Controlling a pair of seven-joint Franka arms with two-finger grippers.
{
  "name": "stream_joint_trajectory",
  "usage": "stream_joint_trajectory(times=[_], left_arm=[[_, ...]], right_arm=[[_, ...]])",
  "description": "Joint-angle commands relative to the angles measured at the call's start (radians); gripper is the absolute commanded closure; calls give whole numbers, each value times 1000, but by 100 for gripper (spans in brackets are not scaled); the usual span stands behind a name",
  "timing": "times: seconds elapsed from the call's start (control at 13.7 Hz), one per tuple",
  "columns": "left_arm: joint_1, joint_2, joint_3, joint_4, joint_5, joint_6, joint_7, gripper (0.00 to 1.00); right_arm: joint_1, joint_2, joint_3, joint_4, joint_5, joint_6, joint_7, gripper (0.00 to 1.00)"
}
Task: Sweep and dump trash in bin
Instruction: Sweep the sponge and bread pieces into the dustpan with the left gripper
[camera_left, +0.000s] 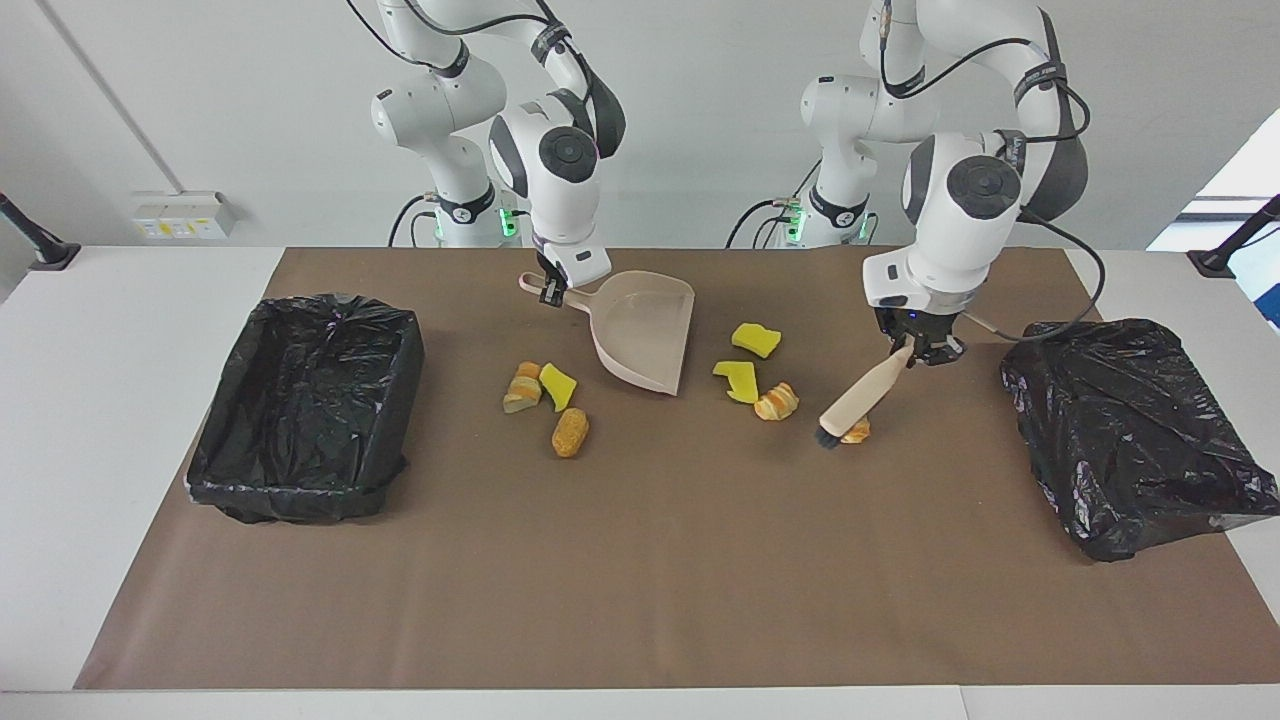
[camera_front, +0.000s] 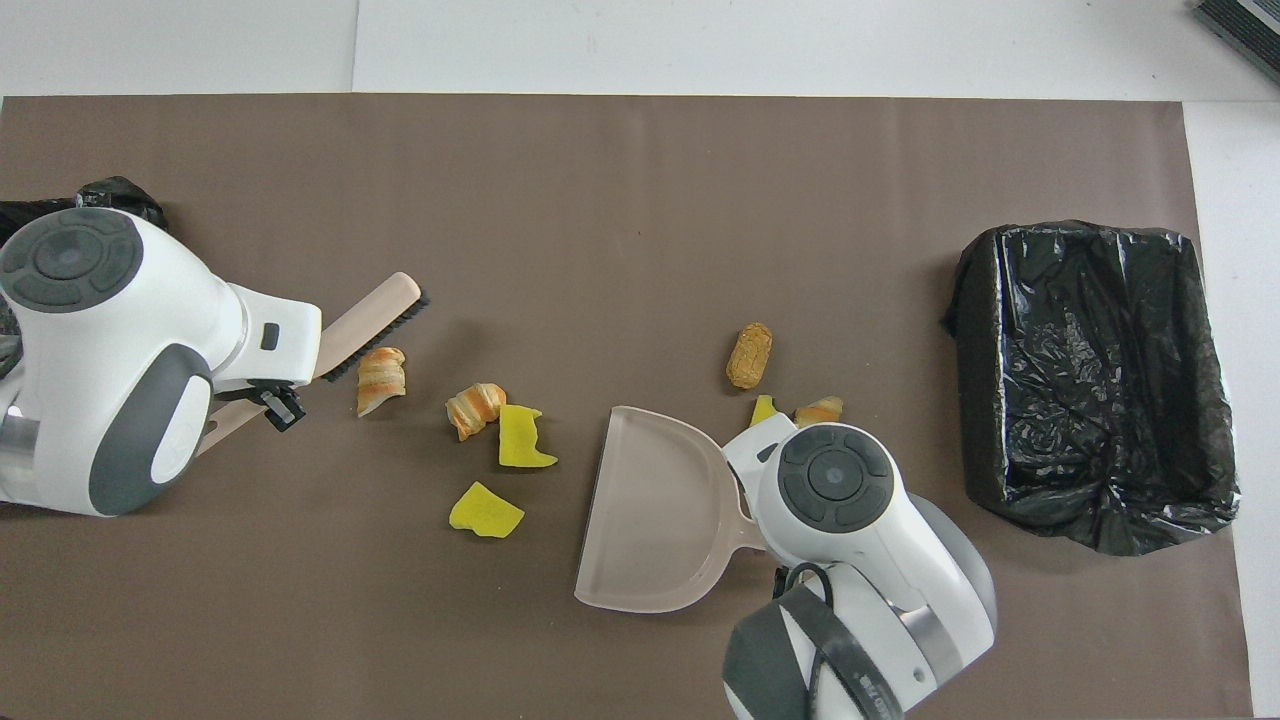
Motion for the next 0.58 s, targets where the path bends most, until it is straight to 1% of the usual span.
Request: stream_joint_trajectory(times=[0.0,0.15,0.22,0.29,0.36,0.51], left_arm=[[96,-12,-3,-46,-7,36,-78,100],[126,-18,-5,-105,-7,75,-89,100],[120,-25,-5,-150,-7,101,-125,100],[109,-33,-6,-188,-7,121,-193,100],[94,-38,-11,-216,-7,134,-259,100],[14,-30,-11,-224,-7,148,-357,100]], right_arm=[[14,-19,-3,-36,-15,30,-9,100],[16,-22,-3,-39,-15,27,40,100],[16,-23,-3,-44,-15,24,94,100],[17,-20,-1,-47,-15,22,109,100],[17,-20,-1,-47,-15,22,110,100],[17,-20,-1,-47,-15,16,111,100]])
